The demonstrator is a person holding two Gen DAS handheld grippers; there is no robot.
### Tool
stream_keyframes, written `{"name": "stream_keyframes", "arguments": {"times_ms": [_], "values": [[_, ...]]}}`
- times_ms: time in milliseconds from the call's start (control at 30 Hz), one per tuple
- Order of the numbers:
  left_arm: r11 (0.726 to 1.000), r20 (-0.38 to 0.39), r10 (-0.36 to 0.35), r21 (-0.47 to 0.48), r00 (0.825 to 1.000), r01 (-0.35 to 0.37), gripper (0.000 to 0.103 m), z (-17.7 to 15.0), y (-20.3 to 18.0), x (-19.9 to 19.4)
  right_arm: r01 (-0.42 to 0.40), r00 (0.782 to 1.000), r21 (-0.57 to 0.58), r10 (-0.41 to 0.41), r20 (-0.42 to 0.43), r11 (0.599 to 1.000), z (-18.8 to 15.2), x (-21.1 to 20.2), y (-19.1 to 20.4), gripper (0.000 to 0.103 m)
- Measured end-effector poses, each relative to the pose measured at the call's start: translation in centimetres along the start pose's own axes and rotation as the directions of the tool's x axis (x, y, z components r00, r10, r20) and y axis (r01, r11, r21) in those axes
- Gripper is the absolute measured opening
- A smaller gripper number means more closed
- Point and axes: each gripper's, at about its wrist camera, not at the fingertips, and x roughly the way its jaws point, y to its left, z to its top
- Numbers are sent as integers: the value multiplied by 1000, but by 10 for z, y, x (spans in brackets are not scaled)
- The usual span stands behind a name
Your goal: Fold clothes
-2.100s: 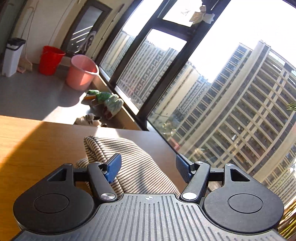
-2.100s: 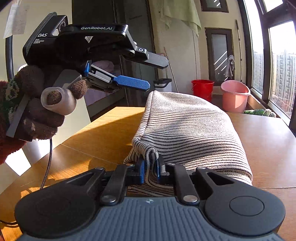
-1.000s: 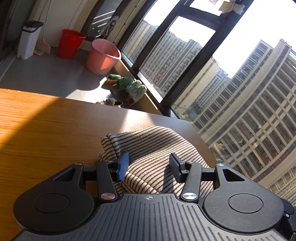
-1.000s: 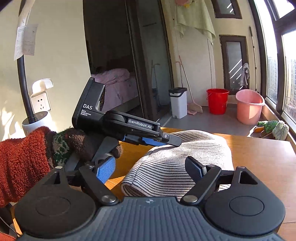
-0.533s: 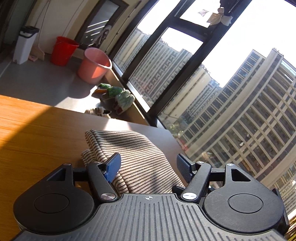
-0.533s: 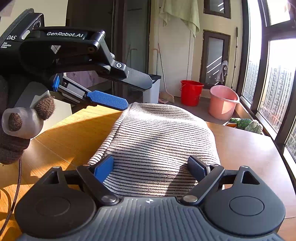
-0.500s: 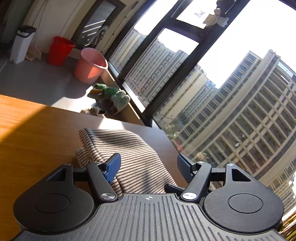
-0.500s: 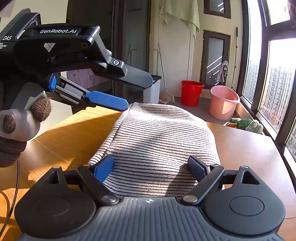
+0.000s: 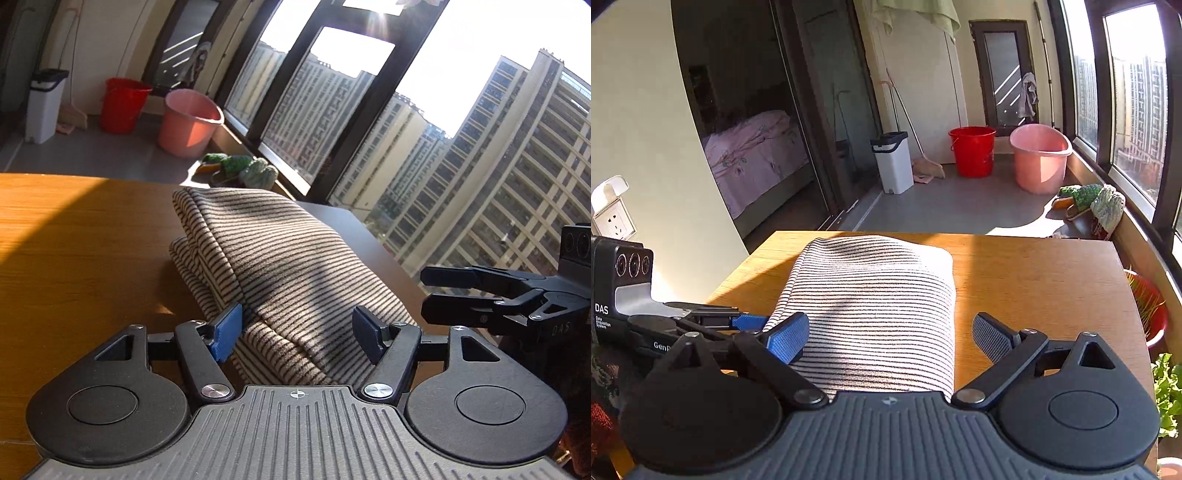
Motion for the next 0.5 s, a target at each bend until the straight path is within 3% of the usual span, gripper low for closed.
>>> {"name": "stream_keyframes", "arguments": {"times_ms": [167, 267, 333, 500], "values": [[999, 12, -36, -21, 999, 36, 81, -10, 11, 2, 170, 984, -96, -174, -36, 981, 42, 65, 6, 93], [999, 11, -43, -19, 999, 44, 81, -10, 14, -1, 292, 940, -219, -322, -117, 931, 41, 126, 9, 93], [999, 17, -36, -17, 999, 36, 81, -9, 15, -2, 293, 937, -179, -319, -143, 939, 35, 143, 3, 95], [1000, 19, -23, 3, 1000, 23, 84, -12, 15, -3, 269, 951, -150, -287, -115, 951, 40, 124, 7, 90]]}}
